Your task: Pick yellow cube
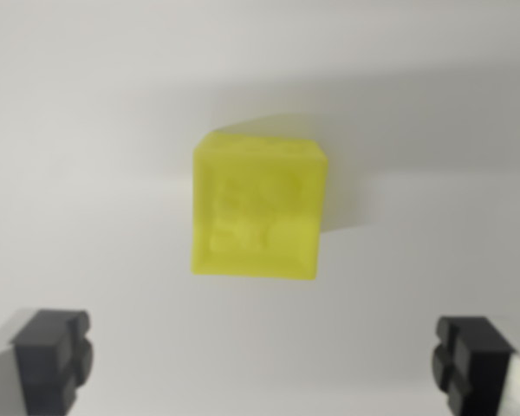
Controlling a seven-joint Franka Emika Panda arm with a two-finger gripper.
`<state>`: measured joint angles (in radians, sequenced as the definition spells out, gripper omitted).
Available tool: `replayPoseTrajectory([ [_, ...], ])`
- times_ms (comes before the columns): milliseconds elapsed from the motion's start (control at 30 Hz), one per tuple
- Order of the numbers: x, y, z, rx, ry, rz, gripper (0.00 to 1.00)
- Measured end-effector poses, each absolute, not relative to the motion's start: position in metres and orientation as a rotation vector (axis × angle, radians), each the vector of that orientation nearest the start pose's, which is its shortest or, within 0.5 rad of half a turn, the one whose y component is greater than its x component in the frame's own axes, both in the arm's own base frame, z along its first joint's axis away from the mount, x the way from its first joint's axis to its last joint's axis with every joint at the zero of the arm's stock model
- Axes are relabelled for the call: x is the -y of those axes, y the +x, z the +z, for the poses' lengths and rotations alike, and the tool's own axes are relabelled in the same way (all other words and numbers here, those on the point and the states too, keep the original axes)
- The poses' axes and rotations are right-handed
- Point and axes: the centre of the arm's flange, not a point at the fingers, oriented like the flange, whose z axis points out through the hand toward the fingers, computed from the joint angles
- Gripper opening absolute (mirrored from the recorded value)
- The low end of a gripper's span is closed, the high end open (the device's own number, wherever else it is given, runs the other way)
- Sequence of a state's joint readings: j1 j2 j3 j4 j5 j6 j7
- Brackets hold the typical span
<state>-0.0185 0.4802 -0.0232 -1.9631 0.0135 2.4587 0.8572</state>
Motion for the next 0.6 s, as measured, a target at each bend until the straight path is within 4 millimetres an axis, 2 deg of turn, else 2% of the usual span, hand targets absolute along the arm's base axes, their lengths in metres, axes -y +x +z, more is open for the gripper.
replayPoseTrajectory([
  [600, 0.023, 0.624, 0.183, -1.371, -2.826, -0.007, 1.00],
])
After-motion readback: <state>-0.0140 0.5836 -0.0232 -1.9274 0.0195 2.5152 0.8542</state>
